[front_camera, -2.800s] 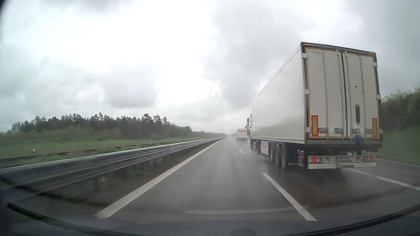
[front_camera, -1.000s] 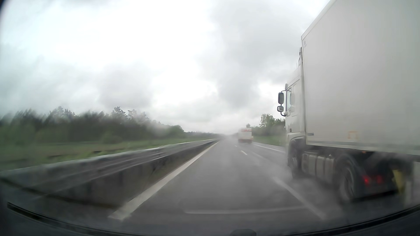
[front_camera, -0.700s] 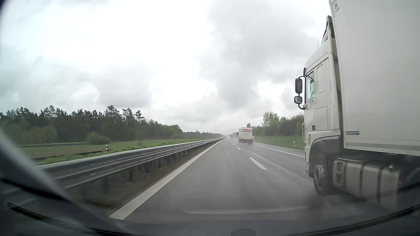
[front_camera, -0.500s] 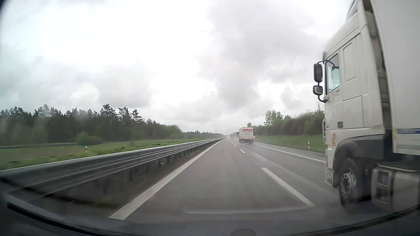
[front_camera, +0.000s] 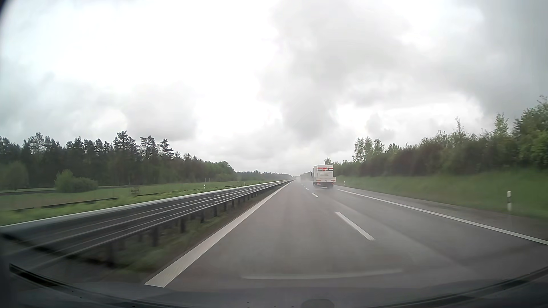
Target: Follow the waypoints while adhering to traffic rules and regulations
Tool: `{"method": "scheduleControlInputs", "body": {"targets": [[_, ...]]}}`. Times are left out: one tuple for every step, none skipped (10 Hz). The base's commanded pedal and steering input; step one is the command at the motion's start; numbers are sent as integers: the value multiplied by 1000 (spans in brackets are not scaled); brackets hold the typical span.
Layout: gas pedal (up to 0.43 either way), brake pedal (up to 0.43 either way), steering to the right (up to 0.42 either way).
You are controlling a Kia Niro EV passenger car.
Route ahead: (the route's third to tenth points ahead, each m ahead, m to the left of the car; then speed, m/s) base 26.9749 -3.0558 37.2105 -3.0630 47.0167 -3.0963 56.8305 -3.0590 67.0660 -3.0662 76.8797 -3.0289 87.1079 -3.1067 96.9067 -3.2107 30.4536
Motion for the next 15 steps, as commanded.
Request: {"method": "scheduleControlInputs", "body": {"targets": [[287, 0, 0], [287, 0, 0], [287, 0, 1], [287, 0, 1], [287, 0, 1], [287, 0, 2], [287, 0, 1], [287, 0, 2], [287, 0, 2], [287, 0, 1], [287, 0, 1], [287, 0, 1], [287, 0, 1], [287, 0, 1], [287, 0, 1]]}}
